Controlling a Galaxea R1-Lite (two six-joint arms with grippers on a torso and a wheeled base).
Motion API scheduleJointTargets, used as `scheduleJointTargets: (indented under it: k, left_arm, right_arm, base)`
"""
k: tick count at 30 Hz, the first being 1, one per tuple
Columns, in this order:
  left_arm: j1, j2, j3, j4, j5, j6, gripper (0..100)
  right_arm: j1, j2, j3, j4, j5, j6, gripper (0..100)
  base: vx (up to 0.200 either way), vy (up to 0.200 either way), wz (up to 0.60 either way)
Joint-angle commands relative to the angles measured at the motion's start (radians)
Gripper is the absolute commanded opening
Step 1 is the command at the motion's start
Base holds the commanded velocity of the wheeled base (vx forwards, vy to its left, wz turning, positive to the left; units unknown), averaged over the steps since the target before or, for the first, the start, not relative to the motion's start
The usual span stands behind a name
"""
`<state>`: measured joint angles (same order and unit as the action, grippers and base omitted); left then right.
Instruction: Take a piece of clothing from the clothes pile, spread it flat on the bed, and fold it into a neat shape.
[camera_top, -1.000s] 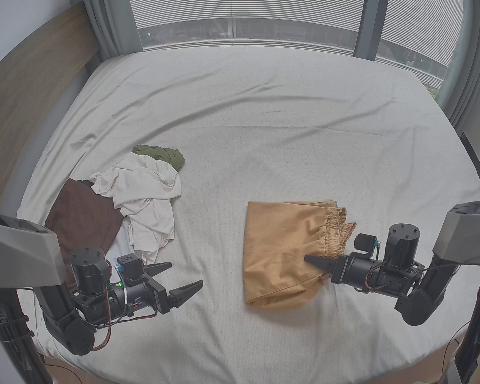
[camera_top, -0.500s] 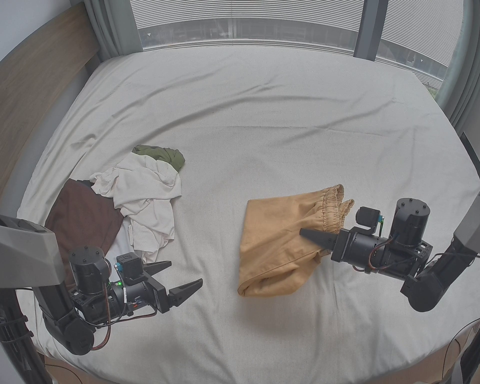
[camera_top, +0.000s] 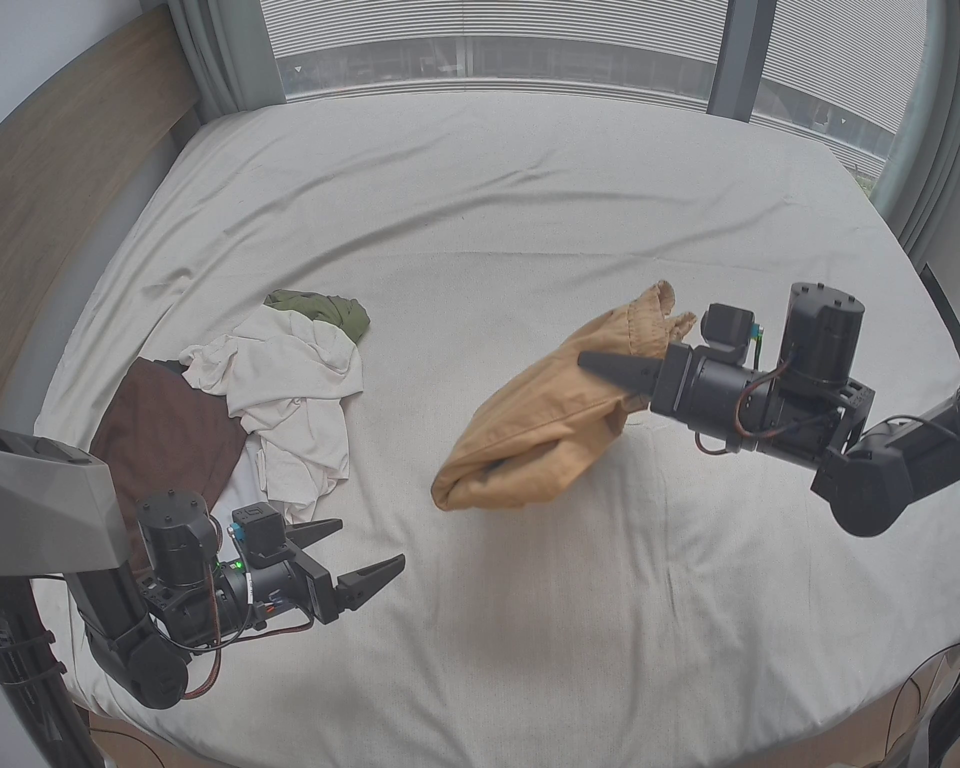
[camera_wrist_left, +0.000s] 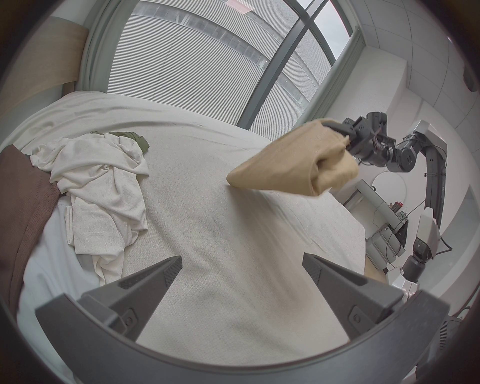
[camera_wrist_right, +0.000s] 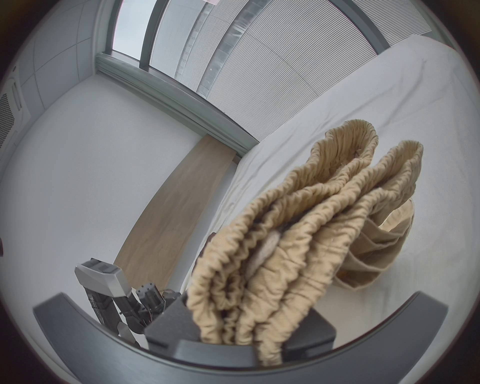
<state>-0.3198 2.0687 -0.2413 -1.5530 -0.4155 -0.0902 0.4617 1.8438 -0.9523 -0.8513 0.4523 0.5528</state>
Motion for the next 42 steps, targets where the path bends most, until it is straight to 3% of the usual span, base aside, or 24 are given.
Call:
scheduleJointTargets:
  k: [1,17,39,42]
  left_arm:
    - [0.001,-0.001,0.000,-0.002,0.000,0.000,100]
    - [0.001,0.001,-0.003,-0.002,0.000,-0.002,100]
    - [0.001,-0.024,-0.001,-0.001,-0.002,-0.028,100]
    - [0.001,-0.021,0.004,-0.001,-0.002,-0.028,100]
  right_arm:
    - [0.003,-0.009,-0.066,0.026,0.002,0.001,0]
    - [-0.012,0.095,-0.368,0.201,0.020,0.003,0]
    - [-0.058,0.431,-1.020,0.486,0.034,0.007,0]
    - [-0.072,0.502,-1.048,0.512,0.035,0.021,0]
  base:
    - [0.000,0.000,0.00]
    - [0.000,0.000,0.00]
    - [0.000,0.000,0.00]
    - [0.000,0.000,0.00]
